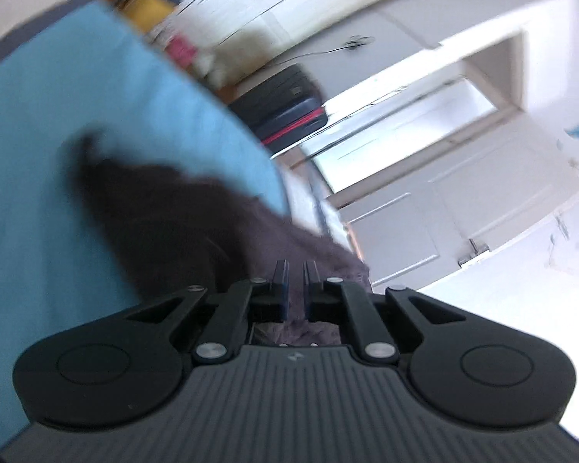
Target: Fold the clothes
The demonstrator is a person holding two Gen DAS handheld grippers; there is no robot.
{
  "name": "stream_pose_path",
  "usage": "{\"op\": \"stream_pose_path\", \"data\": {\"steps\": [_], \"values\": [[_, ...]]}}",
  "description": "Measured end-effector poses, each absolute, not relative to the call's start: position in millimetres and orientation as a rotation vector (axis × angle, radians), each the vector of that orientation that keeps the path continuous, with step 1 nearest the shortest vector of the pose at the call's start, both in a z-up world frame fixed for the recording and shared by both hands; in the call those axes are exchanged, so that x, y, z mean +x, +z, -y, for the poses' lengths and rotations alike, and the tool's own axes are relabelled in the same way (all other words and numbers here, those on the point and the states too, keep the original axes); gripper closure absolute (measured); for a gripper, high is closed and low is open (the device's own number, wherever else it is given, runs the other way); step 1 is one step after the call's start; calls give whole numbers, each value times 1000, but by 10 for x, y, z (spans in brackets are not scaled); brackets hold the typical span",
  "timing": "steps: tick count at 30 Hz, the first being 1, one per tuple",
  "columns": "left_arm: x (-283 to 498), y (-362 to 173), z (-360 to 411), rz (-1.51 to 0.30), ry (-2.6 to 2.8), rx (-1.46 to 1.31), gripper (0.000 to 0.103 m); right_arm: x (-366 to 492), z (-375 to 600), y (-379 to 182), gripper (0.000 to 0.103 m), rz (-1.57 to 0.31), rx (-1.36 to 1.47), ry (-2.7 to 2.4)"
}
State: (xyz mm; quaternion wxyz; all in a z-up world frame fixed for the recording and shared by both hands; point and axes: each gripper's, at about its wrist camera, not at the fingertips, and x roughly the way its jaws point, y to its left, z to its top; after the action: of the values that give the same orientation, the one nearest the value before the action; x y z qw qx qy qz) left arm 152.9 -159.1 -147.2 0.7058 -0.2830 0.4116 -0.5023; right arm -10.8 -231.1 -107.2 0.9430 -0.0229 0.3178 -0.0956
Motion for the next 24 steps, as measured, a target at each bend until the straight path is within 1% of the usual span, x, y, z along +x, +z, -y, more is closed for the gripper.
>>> {"op": "stream_pose_path", "data": {"steps": [2, 5, 8, 10, 13, 16, 17, 20, 21, 23, 24], "values": [[1440, -1228, 1846, -844, -1160, -587, 100, -170, 2506, -903, 82, -626, 21, -184], [1252, -934, 2270, -804, -1280, -567, 99, -346, 2905, -633, 83, -602, 80, -228], [1032, -732, 2436, -729, -1325, -577, 98, -581, 3517, -436, 83, -572, 196, -306], [898, -680, 2515, -710, -1327, -550, 97, -800, 3944, -434, 83, -584, 288, -375], [631, -805, 2766, -754, -1269, -340, 97, -1139, 4471, -651, 83, -665, 447, -480], [405, -1272, 2965, -893, -1216, -201, 97, -1384, 4632, -989, 83, -852, 484, -501], [398, -1400, 3018, -944, -1199, -187, 97, -1481, 4637, -1037, 83, -864, 491, -488], [377, -1783, 3178, -1094, -1145, -146, 97, -1633, 4650, -1000, 80, -805, 521, -445], [389, -1845, 3210, -1115, -1132, -144, 97, -1617, 4713, -984, 79, -782, 518, -434], [452, -1823, 3231, -1091, -1121, -164, 95, -1621, 4752, -988, 76, -753, 499, -422], [480, -1806, 3235, -1073, -1117, -173, 92, -1624, 4746, -998, 70, -752, 480, -419]]}}
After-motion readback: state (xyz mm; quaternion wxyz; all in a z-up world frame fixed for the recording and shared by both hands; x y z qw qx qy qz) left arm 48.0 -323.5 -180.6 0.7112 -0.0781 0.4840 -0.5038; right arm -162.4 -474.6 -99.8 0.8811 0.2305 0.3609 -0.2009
